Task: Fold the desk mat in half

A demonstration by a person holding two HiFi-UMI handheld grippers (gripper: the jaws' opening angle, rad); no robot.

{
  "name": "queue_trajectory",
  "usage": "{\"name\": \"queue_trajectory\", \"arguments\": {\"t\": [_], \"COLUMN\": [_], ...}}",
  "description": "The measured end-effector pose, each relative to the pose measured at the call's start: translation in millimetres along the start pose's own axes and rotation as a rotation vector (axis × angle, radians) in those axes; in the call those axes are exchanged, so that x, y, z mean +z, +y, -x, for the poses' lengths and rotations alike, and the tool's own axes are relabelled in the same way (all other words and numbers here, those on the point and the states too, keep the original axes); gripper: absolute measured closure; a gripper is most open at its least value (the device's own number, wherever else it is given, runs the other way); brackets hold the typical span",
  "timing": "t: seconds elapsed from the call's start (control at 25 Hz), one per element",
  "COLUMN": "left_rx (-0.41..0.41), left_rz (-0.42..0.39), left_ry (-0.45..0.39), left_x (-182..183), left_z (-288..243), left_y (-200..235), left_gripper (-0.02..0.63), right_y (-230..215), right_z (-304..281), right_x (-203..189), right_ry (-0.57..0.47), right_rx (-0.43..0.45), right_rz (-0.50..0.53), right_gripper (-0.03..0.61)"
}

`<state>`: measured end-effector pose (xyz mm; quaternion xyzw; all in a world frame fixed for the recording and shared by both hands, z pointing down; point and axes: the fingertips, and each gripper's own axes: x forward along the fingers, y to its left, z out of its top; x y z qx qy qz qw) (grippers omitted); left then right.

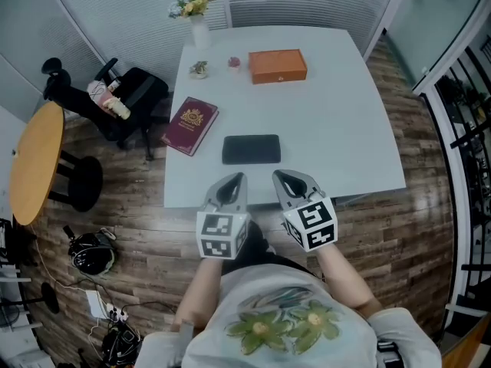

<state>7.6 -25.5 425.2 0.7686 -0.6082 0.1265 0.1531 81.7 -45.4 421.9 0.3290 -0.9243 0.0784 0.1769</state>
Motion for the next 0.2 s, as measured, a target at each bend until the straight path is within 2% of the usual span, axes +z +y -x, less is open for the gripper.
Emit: {"name": "queue_trajectory", "arguments": {"t": [0.2], "left_rx": [-0.003], "left_rz": [-0.002], "left_ry": [-0.001], "left_x": [-7.6], "left_z": [6.2], "left_y": [-3.5], "left_gripper": [0.611], "right_y": [4.1], "right_z": [10.2], "right_x": [-2.3], "right_ry": [-0.001], "right_rx": [0.004], "right_rz": [-0.007], "right_gripper": [0.563]}}
